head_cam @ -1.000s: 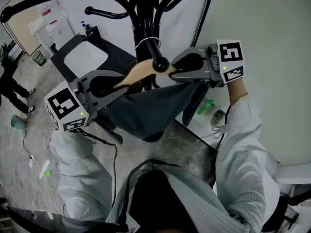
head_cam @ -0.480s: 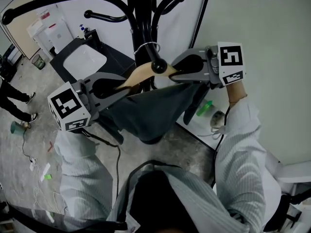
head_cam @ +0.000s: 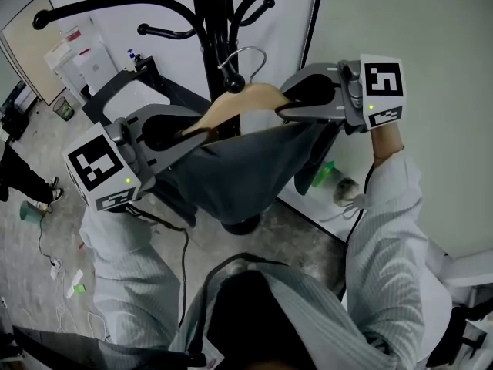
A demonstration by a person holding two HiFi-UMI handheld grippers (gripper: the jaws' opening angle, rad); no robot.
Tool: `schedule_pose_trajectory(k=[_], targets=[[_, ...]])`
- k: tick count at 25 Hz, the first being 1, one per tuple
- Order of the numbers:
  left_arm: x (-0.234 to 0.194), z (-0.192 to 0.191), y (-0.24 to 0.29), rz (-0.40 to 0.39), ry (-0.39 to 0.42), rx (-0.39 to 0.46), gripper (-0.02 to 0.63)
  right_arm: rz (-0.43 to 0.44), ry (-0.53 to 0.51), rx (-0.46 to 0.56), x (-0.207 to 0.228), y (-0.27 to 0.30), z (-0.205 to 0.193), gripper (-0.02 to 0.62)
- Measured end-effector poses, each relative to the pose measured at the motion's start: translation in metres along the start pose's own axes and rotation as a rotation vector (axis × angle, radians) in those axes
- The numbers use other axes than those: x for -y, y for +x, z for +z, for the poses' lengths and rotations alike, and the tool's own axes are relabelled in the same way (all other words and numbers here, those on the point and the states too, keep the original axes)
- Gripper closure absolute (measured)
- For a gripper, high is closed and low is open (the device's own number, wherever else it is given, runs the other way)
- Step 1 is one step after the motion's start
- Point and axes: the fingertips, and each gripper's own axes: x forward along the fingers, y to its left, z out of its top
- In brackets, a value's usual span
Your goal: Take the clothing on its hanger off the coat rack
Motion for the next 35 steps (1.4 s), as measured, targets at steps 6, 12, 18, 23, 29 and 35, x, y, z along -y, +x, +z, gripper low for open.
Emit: schedule_pose_trajectory(k=[6, 12, 18, 23, 29, 35], targets=[[0.034, 0.03, 0.013, -0.071, 0.029, 0.013, 0.548, -0.061, -0.008, -0.01, -0.038, -0.032, 0.011, 0.538], [0.081, 0.036, 0.038, -0.218, 0.013, 0.017, 0.548, -0.186, 0.05, -0.013, -0.089, -0.06, 0.0, 0.538], [0.114, 0.026, 0.071, -0.37, -0.022, 0.059, 0.549, -0.308, 0.145, -0.033, -0.133, -0.075, -0.029, 0.538], [0.154, 0.011, 0.106, -0.502, -0.049, 0.051, 0.549, -0.426, 0.224, -0.048, -0.176, -0.091, -0.063, 0.537], [0.182, -0.011, 0.129, -0.588, -0.086, 0.024, 0.549, -0.472, 0.281, -0.034, -0.205, -0.095, -0.094, 0.535], [0.186, -0.034, 0.134, -0.607, -0.101, -0.006, 0.551, -0.474, 0.304, -0.011, -0.209, -0.085, -0.117, 0.535]])
